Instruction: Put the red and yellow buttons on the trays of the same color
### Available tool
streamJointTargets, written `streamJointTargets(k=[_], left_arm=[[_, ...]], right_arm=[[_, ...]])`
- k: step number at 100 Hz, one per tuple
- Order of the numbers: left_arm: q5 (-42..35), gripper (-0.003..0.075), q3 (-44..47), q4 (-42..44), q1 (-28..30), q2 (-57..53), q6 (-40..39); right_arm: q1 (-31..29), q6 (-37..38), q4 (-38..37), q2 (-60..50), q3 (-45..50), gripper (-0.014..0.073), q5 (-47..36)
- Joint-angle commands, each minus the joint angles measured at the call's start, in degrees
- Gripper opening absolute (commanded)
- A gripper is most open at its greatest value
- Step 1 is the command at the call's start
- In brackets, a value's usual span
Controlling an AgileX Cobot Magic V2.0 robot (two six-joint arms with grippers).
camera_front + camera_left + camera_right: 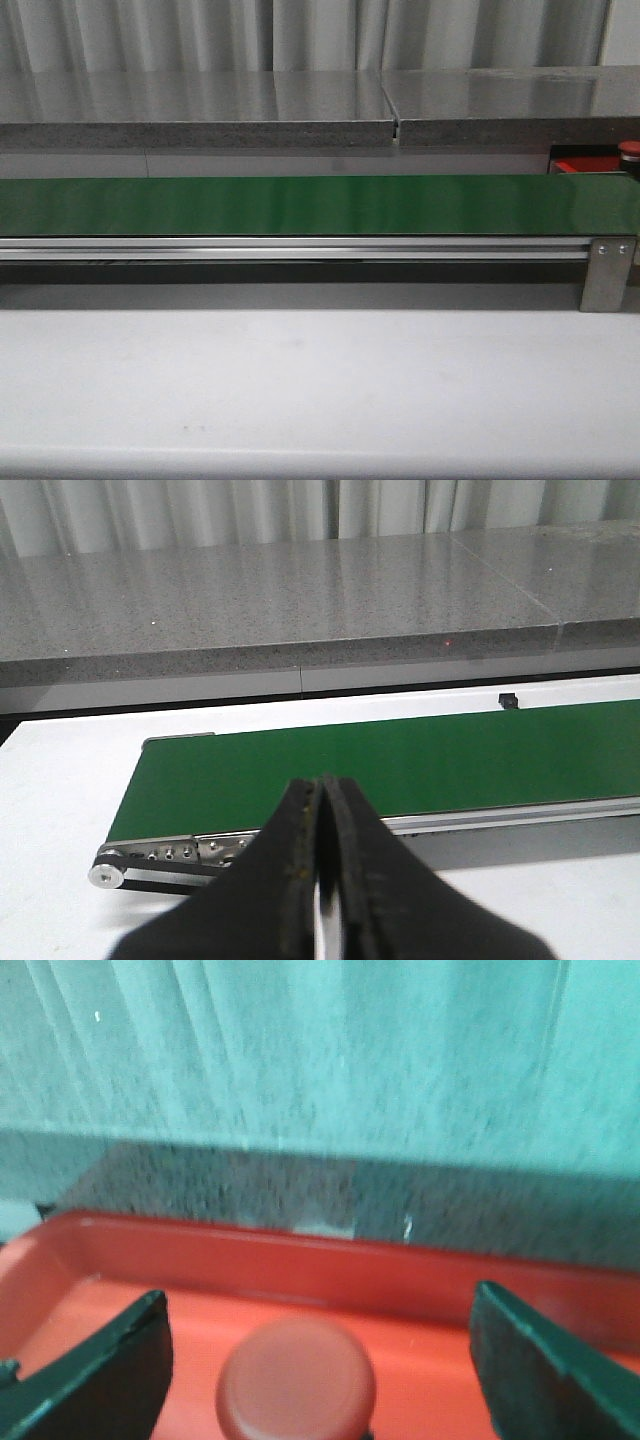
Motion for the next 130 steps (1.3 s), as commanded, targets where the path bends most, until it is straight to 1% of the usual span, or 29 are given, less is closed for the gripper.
streamJointTargets(k=[1,18,32,39,52,57,70,84,105,119,130], left_arm=[[-4.17,-0.0020,-1.43,-0.99,-0.40,0.66,-0.02],[-4.17,-0.0020,-1.43,-0.99,-0.40,0.66,-0.02],[-4.17,-0.0020,-1.43,-0.99,-0.40,0.66,-0.02],[-4.17,-0.0020,-1.43,-0.99,-0.40,0.66,-0.02],[-4.17,-0.0020,-1.43,-0.99,-0.40,0.66,-0.02],[-4.17,-0.0020,-1.43,-0.99,-0.40,0.66,-0.02],[-4.17,-0.0020,-1.43,-0.99,-0.40,0.66,-0.02],[-4.17,-0.0020,-1.43,-0.99,-0.40,0.66,-0.02],[-4.17,-0.0020,-1.43,-0.99,-0.40,0.66,-0.02],[-4.17,-0.0020,-1.43,-0.99,-0.40,0.66,-0.02],[-4.17,-0.0020,-1.43,-0.99,-0.40,0.66,-0.02]], right_arm=[[-0.29,0.61,2.83,-6.58,-1.33,0.0604,2.40],[-0.29,4.79,2.83,-10.46,-1.33,0.0604,3.21],[-0.29,7.45,1.50,-15.33,-1.33,0.0604,7.36],[-0.29,10.46,-1.31,-18.69,-1.15,0.0604,7.67],[0.01,18.15,-10.12,-25.47,0.18,0.0604,6.25],[0.43,20.36,-12.21,-27.70,1.32,0.0604,5.18],[2.52,22.99,-16.43,-35.33,6.90,0.0604,1.83],[8.10,22.99,-19.54,-43.30,15.00,0.0604,-3.78],[21.14,22.99,-26.88,-55.16,26.95,0.0604,-14.16],[27.51,23.36,-27.36,-64.97,35.51,0.0604,-21.25],[31.11,23.31,-28.20,-74.47,42.97,0.0604,-29.45]])
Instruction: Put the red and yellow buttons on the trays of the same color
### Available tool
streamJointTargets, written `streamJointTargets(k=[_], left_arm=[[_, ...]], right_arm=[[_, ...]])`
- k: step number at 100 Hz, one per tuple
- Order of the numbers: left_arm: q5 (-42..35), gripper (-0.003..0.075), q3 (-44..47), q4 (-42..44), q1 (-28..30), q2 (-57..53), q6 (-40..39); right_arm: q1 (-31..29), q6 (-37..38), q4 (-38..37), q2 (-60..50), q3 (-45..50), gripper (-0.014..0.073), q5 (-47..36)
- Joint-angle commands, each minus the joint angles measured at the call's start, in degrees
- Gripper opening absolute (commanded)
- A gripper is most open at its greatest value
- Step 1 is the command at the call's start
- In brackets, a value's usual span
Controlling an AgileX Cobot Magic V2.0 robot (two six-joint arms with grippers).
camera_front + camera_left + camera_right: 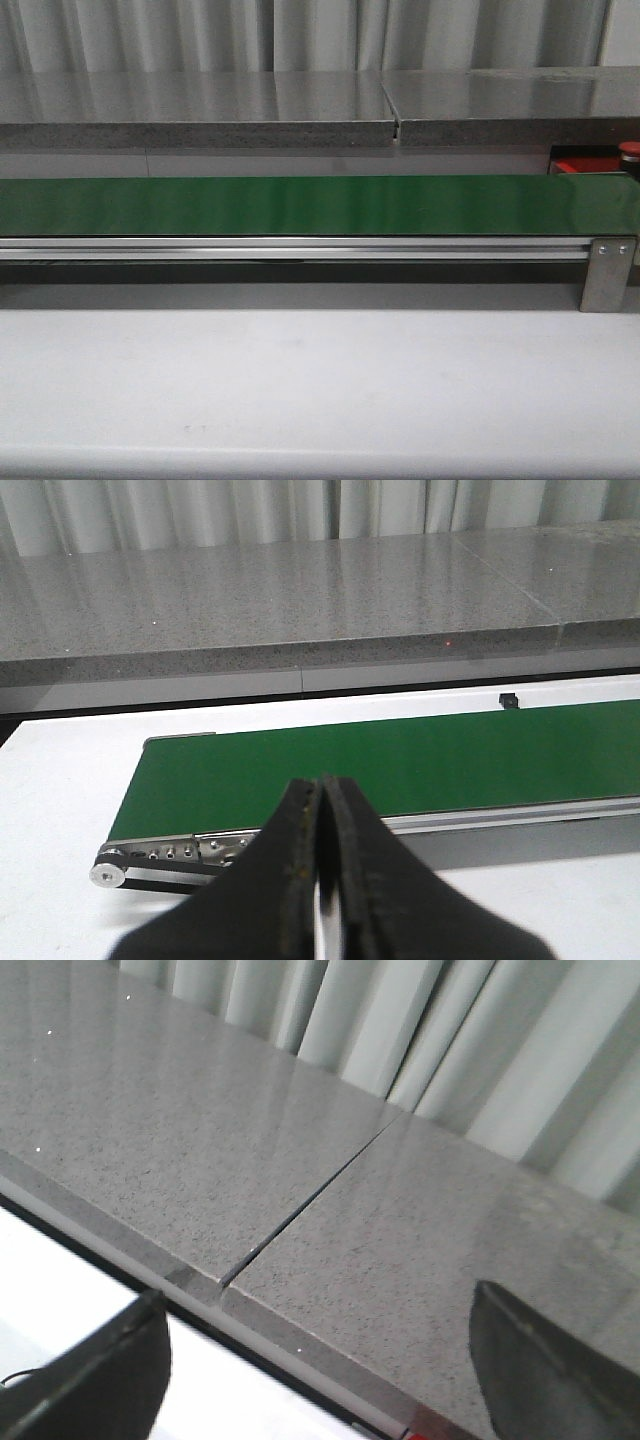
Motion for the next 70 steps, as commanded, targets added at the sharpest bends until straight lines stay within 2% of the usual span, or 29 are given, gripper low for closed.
streamJointTargets(k=[1,15,45,70], left_arm=[[-4.17,-0.0020,-1.43,-0.99,-0.40,0.66,-0.02],[-4.17,-0.0020,-1.43,-0.99,-0.40,0.66,-0.02],[-4.17,-0.0020,-1.43,-0.99,-0.40,0.66,-0.02],[-4.17,-0.0020,-1.43,-0.99,-0.40,0.66,-0.02]], right_arm=[[2.26,0.23,0.85,-9.63,3.81,0.0604,-9.03],[3.89,0.23,2.00,-22.40,12.65,0.0604,-15.40],[3.89,0.23,8.50,-50.99,31.98,0.0604,-18.27],[3.89,0.23,8.56,-70.27,48.98,0.0582,-25.36]])
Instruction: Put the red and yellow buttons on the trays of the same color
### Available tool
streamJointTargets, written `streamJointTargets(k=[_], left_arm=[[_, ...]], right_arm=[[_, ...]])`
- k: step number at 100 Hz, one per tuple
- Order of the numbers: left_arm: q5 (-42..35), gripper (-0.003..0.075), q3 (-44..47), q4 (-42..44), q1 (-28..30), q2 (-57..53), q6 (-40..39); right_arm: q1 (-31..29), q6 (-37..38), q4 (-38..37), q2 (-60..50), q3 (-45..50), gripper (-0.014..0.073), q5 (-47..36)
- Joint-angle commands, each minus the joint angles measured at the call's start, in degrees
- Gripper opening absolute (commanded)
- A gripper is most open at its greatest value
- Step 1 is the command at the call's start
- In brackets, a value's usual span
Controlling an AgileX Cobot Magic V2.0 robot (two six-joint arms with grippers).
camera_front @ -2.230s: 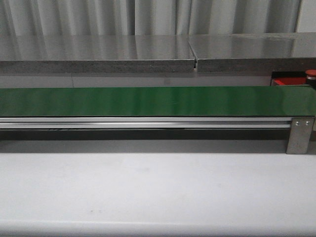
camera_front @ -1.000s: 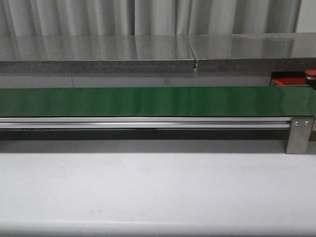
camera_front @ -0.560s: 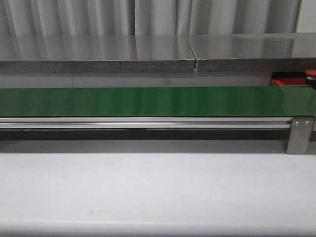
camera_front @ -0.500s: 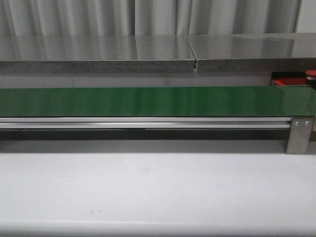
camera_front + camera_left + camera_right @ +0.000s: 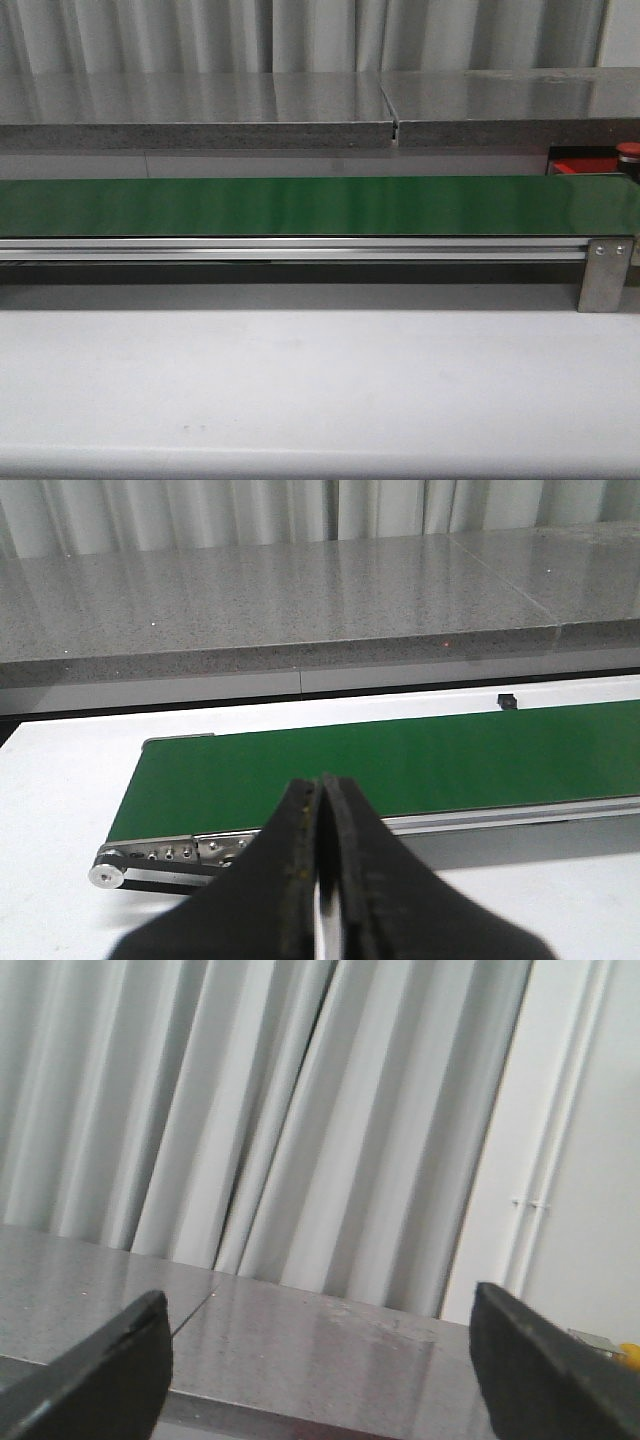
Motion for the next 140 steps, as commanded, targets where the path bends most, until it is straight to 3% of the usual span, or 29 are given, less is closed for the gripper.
streamJointTargets(k=[1,13,35,126,133,140], left_arm=[[-4.17,-0.0020,-1.43,-0.99,-0.40,0.66,-0.02],[-4.17,-0.0020,-1.43,-0.99,-0.40,0.66,-0.02],[-4.17,-0.0020,-1.43,-0.99,-0.40,0.66,-0.02],[-4.17,-0.0020,-1.43,-0.99,-0.40,0.66,-0.02],[-4.17,-0.0020,-1.43,-0.99,-0.40,0.66,-0.02],[-4.17,-0.0020,-1.43,-0.99,-0.40,0.66,-0.02]], right_arm=[[0.02,0.03,0.49,-4.72,3.51,0.0578,-3.76],[0.02,0.03,0.49,-9.17,8.39,0.0416,-3.98],[0.02,0.03,0.55,-9.93,11.46,-0.0125,-1.60],[0.06,0.03,4.69,-9.93,11.98,-0.0118,-1.82],[0.06,0.72,2.47,-9.97,11.98,-0.0118,-1.23],[0.06,7.31,-7.96,-9.97,11.98,-0.0118,0.88]])
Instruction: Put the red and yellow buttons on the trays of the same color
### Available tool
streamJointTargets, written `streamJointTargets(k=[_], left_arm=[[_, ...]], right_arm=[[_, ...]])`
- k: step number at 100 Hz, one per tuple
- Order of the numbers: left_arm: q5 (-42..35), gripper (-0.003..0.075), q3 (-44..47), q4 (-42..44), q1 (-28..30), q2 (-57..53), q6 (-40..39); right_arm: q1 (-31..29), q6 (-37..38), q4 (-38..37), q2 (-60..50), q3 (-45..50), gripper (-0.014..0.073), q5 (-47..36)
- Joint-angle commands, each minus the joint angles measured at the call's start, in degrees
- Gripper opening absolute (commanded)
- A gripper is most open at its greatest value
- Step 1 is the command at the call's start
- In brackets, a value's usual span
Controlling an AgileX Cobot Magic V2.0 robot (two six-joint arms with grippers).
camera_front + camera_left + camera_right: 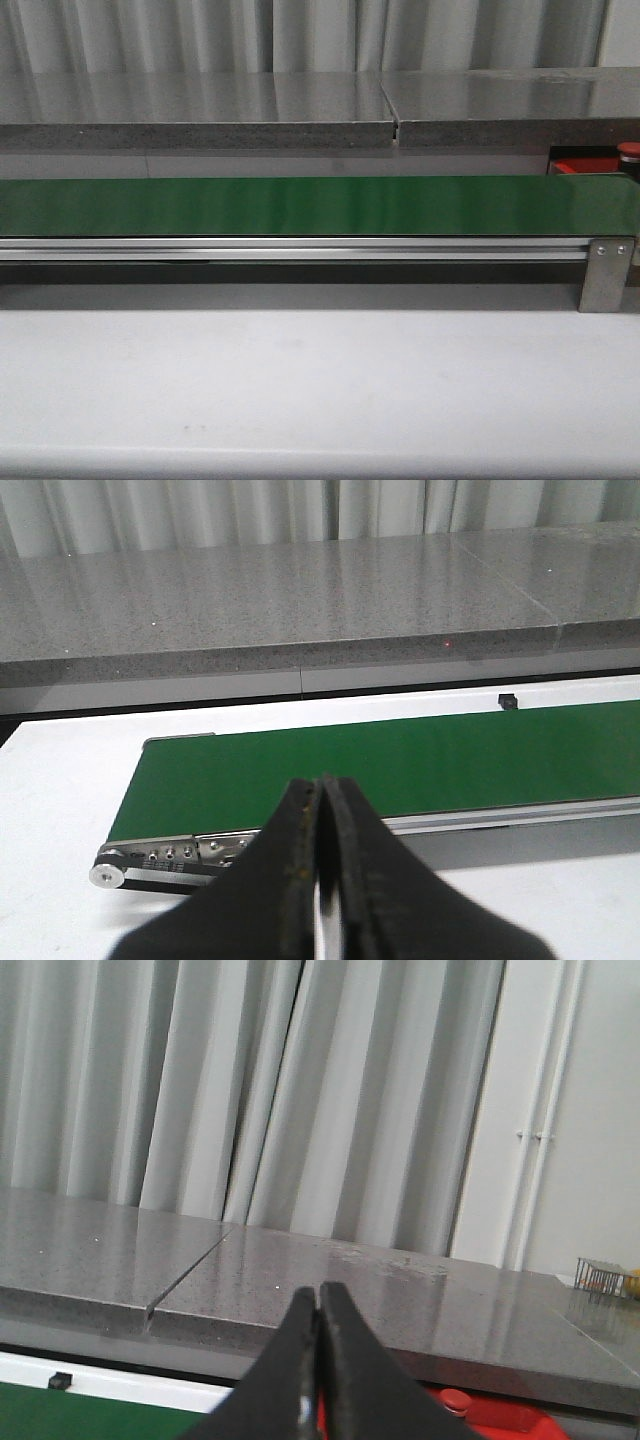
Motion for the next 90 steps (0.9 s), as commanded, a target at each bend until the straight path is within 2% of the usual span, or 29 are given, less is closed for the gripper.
streamJointTargets(k=[1,8,19,28,37,47,64,74,90], left_arm=[[-4.17,-0.0020,-1.43,-0.99,-0.40,0.66,-0.02],[-4.17,-0.0020,-1.43,-0.99,-0.40,0.66,-0.02],[-4.17,-0.0020,-1.43,-0.99,-0.40,0.66,-0.02],[-4.17,-0.0020,-1.43,-0.99,-0.40,0.66,-0.02],[-4.17,-0.0020,-1.43,-0.99,-0.40,0.66,-0.02],[-4.17,-0.0020,-1.43,-0.99,-0.40,0.66,-0.02],[-4.17,-0.0020,-1.43,-0.99,-0.40,0.66,-0.02],[-4.17,-0.0020,-1.43,-0.99,-0.40,0.66,-0.02],[-4.17,-0.0020,-1.43,-0.99,-0.40,0.66,-0.02]], right_arm=[[0.06,6.78,-11.97,0.41,-1.44,-0.0118,1.78],[0.06,20.91,-29.44,0.41,-1.44,-0.0118,5.51],[0.06,49.68,-57.12,0.41,-1.44,-0.0118,11.47],[0.06,70.74,-73.22,0.41,-0.70,-0.0118,13.88],[0.06,84.35,-84.99,0.39,1.63,-0.0118,11.09],[0.06,90.70,-90.69,-0.10,6.27,-0.0118,3.86],[0.00,90.95,-89.31,-2.89,12.96,-0.0118,-2.90],[0.00,90.83,-88.70,-2.86,12.95,-0.0118,-0.01],[0.00,90.82,-88.70,-2.86,12.95,-0.0118,-0.23]])
